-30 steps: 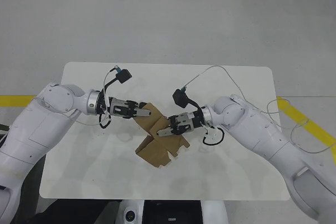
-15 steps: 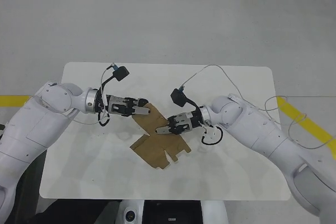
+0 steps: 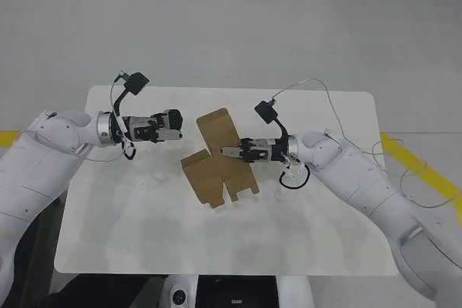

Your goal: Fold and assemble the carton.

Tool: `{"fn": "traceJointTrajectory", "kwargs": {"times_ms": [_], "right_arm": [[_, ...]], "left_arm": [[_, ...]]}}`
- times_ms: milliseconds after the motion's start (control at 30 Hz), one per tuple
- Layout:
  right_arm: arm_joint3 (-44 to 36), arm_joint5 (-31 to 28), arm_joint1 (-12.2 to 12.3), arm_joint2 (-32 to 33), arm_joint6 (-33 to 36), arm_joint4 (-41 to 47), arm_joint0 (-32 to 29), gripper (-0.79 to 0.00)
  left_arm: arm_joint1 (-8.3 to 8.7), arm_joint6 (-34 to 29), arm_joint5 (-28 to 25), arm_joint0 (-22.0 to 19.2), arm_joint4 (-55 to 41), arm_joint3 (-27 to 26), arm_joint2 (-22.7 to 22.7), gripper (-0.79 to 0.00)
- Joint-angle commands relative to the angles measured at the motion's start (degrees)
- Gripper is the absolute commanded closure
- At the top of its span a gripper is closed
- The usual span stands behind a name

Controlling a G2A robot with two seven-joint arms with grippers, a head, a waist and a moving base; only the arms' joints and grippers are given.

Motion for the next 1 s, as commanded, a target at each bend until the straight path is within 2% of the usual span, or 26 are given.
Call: {"fn": "traceJointTrajectory", "kwargs": {"times_ms": [0,167,433,733,767,800,833,867,900,967], "right_arm": [[0.1,0.8,-0.2,1.3,-4.2,-1.7,-0.8,0.000],[-1.9,3.0,-0.8,4.0,-12.8,-5.9,-3.1,0.000],[-4.6,5.5,-1.7,7.5,-21.9,-12.1,-6.2,0.000],[-5.3,5.6,-2.4,12.0,-29.2,-19.4,-8.3,0.000],[-5.4,5.9,-2.4,12.4,-29.5,-19.8,-8.5,0.000],[-5.5,6.2,-2.5,12.7,-29.7,-20.1,-8.8,0.000],[-5.6,6.5,-2.5,13.1,-29.8,-20.4,-9.0,0.000],[-5.7,6.6,-2.6,13.4,-30.0,-20.5,-9.3,0.000],[-5.8,6.8,-2.6,13.7,-29.9,-20.6,-9.6,0.000],[-6.0,6.8,-2.7,14.4,-29.9,-20.7,-10.0,0.000]], "left_arm": [[-0.25,1.0,-0.1,0.3,1.3,0.5,-0.1,-0.785],[-0.80,3.0,-0.4,1.4,2.6,-0.5,-0.5,-0.785],[-1.02,3.5,0.0,3.3,5.6,-2.6,-1.6,-0.785],[-1.42,-0.2,1.5,4.5,3.3,-2.9,-2.0,-0.785],[-1.48,-0.3,1.6,4.7,3.2,-2.9,-2.1,-0.619],[-1.54,-0.4,1.7,4.8,3.1,-3.0,-2.2,-0.382],[-1.60,-0.5,1.7,4.9,3.0,-3.0,-2.3,-0.299],[-1.66,-0.6,1.8,5.0,2.7,-3.1,-2.4,-0.049],[-1.72,-0.8,1.9,5.1,2.5,-3.1,-2.5,0.000],[-1.82,-1.1,2.0,5.2,2.3,-3.1,-2.8,0.000]]}}
